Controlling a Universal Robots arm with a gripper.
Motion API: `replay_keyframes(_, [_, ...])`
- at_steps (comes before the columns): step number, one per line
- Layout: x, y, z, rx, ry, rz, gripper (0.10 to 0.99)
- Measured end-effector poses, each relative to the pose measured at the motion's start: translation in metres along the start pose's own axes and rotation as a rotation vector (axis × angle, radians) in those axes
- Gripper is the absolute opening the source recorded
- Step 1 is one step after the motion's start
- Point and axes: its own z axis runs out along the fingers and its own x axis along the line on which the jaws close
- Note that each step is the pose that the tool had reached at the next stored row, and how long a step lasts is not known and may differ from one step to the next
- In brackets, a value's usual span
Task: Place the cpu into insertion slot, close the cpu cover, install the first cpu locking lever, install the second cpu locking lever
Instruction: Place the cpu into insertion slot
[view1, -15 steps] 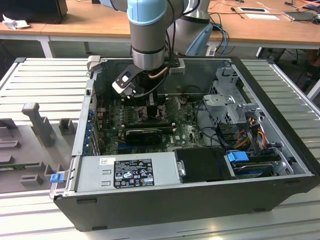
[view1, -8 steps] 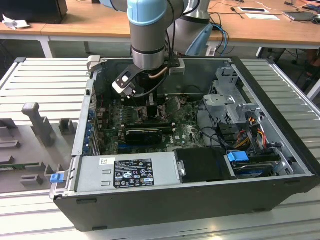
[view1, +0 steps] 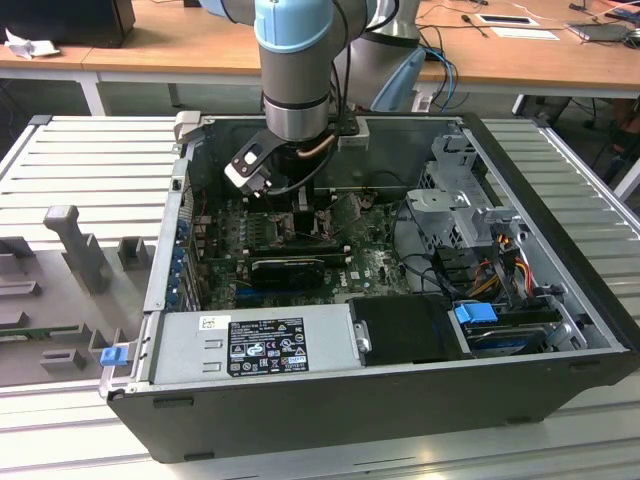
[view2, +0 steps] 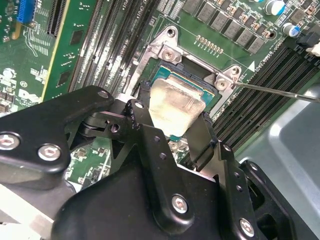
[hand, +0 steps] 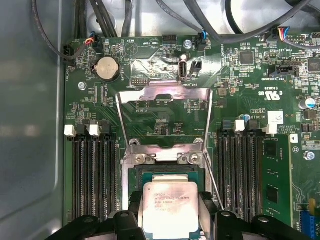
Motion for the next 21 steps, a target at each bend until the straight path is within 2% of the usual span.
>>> replay_keyframes(4, [0.0035, -0.0001, 0.0024, 0.000, 0.0002, 0.000, 0.533])
replay_keyframes(13, [0.0041, 0.0012, 0.0038, 0.000, -0.0085, -0.001, 0.533])
replay_keyframes(19, [0.0041, 0.0012, 0.0040, 0.000, -0.0086, -0.001, 0.533])
replay_keyframes(20, [0.0041, 0.0013, 0.0040, 0.000, -0.0087, -0.001, 0.608])
replay_keyframes(21, [0.0041, 0.0013, 0.0040, 0.000, -0.0088, -0.001, 0.608])
